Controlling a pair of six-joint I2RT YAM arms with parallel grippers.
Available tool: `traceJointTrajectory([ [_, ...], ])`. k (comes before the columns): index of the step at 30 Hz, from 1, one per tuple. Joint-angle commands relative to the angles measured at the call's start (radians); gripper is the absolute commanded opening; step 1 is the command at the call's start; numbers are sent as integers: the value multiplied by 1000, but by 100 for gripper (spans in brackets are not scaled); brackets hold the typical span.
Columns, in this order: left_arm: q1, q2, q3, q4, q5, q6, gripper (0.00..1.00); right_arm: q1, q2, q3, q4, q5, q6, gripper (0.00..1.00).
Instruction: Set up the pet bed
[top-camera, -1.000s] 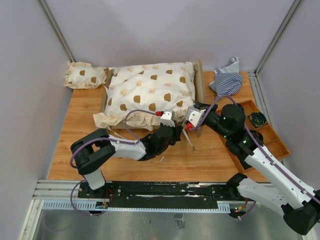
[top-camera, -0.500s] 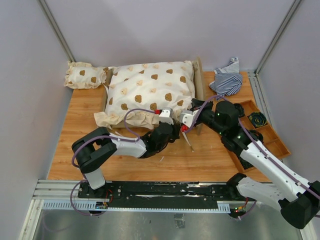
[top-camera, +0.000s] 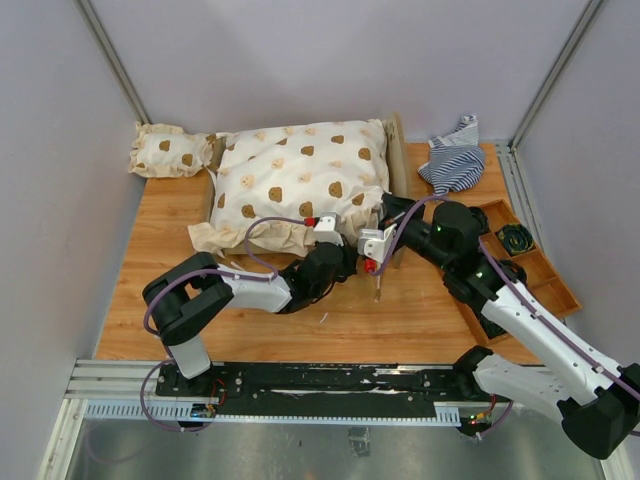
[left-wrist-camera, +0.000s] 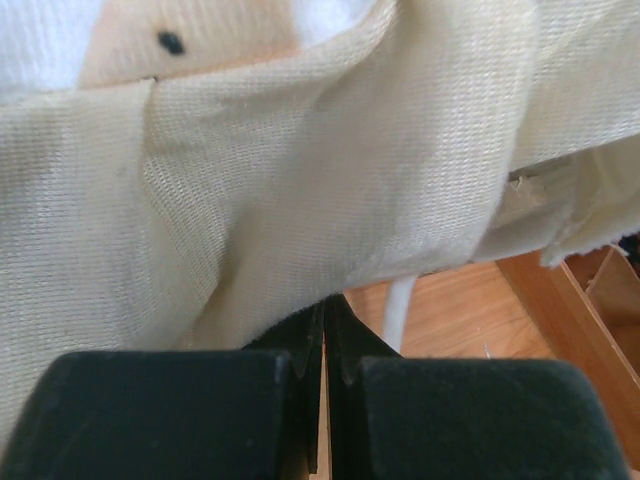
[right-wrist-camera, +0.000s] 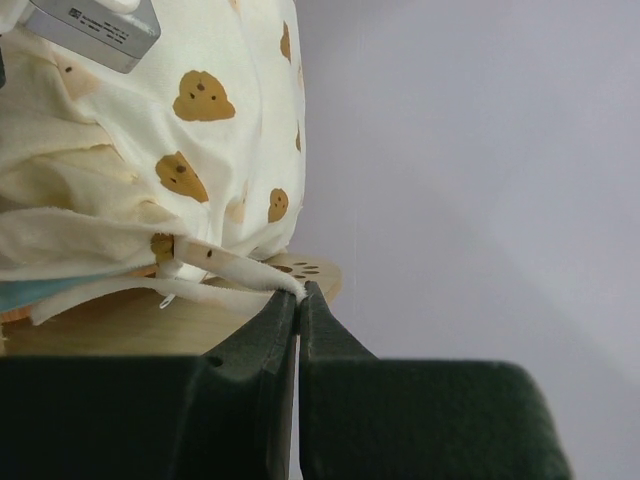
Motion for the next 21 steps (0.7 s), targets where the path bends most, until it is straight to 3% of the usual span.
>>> traceJointTrajectory([
  [1, 27, -33, 32, 20, -39, -17, 0, 14, -21, 15, 80, 3, -75, 0],
  [6, 27, -36, 53, 24, -32, -8, 0, 14, -14, -16, 89, 21, -60, 0],
  [12, 28, -35, 39, 24, -7, -10, 1, 14, -17, -143, 127, 124, 131, 0],
  [17, 27, -49, 14, 23, 34, -3, 13, 14, 51, -175, 126, 273, 272, 0],
  [21, 28, -68, -8, 24, 17, 14, 21, 13, 57, -153, 138, 299, 370, 1],
])
